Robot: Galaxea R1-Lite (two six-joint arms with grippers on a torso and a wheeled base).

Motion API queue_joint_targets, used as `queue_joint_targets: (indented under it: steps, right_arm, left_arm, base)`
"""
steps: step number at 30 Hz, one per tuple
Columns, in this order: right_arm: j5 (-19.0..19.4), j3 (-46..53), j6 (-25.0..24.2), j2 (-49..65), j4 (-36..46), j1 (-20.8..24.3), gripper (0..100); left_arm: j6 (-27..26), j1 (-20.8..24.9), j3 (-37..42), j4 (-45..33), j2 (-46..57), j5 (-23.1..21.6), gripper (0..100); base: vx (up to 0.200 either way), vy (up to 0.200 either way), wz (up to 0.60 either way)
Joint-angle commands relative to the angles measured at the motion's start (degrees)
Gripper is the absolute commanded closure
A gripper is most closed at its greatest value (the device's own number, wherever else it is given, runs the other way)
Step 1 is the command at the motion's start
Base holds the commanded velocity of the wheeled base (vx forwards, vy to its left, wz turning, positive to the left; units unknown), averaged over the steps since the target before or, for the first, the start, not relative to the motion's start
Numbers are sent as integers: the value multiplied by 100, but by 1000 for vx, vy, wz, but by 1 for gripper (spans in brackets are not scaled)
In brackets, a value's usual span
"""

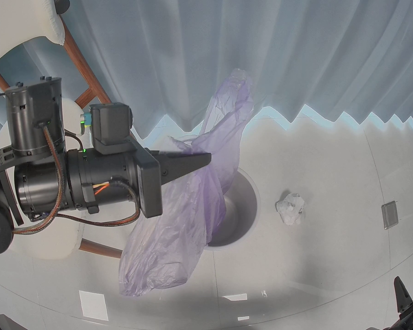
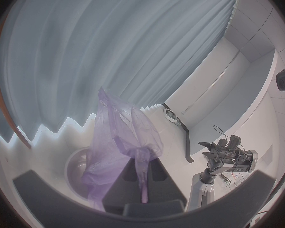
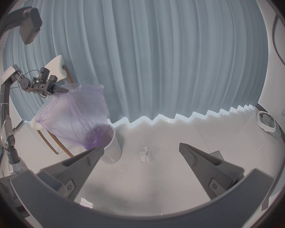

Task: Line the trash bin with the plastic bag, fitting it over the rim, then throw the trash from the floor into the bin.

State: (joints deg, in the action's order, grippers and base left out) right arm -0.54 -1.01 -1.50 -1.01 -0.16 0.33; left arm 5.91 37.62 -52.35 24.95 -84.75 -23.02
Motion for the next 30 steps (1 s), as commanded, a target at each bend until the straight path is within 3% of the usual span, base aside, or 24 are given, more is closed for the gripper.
queue_joint_targets:
  steps: [1,8,30]
  right_arm:
    - [1,101,1,101,-2,2,0]
    - [1,101,1,101,-11,2,0]
    - [1,101,1,101,-2,2,0]
  left_arm:
    - [6,-27,5,220,-226,-1,100]
    - [24,-88,5,572,-499,-10,100]
    - [-2,-299,5,598,-798,-1,100]
  base:
    - [0,0,0]
    - [0,0,0]
    - [0,0,0]
